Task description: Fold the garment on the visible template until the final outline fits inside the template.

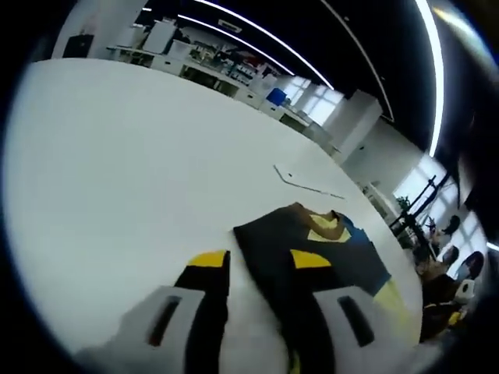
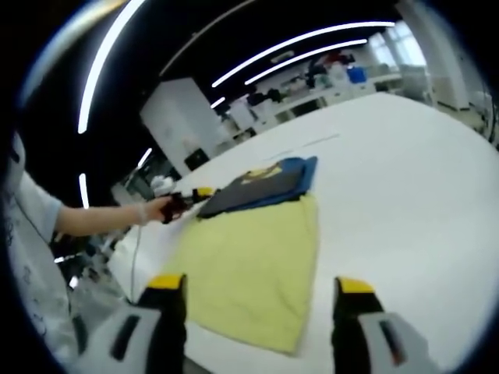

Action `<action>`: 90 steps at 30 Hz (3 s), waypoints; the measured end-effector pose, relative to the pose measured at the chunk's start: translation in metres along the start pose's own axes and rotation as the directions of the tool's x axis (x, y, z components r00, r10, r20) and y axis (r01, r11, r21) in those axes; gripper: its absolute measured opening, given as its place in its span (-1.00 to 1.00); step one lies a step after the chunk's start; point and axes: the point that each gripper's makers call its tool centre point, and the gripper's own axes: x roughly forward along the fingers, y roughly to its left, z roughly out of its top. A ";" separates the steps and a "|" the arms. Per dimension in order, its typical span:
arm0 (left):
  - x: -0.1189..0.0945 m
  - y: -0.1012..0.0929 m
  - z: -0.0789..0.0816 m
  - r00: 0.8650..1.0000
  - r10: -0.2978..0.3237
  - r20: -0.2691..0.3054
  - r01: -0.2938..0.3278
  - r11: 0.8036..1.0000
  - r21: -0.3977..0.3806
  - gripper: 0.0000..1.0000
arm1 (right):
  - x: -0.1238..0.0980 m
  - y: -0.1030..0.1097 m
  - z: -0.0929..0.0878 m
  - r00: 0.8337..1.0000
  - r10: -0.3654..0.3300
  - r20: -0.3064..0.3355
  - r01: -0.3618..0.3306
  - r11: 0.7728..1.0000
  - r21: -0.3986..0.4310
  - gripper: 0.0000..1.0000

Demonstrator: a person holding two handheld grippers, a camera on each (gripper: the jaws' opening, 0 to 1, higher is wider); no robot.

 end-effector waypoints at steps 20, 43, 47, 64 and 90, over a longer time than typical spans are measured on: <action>-0.090 -0.086 -0.012 0.965 -0.260 -0.001 0.256 0.947 0.194 0.98 | -0.003 -0.021 -0.003 0.994 -0.104 -0.035 0.099 0.988 -0.123 0.98; -0.194 -0.123 -0.084 0.974 -0.227 0.001 0.213 0.916 0.341 0.98 | -0.002 -0.001 0.016 0.999 -0.036 -0.030 0.027 0.964 -0.265 0.98; -0.202 -0.119 -0.106 0.976 -0.214 -0.043 0.215 0.914 0.343 0.95 | -0.001 0.000 0.012 0.998 -0.033 -0.050 0.017 0.958 -0.287 0.98; -0.221 -0.106 -0.172 0.959 -0.139 -0.249 0.210 0.934 0.288 0.30 | -0.009 -0.027 -0.045 0.945 -0.131 -0.299 0.019 0.937 -0.349 0.15; -0.220 -0.078 -0.214 0.942 -0.062 -0.330 0.118 0.981 0.151 -1.00 | 0.012 -0.031 -0.073 0.916 -0.063 -0.396 0.031 0.996 -0.087 -1.00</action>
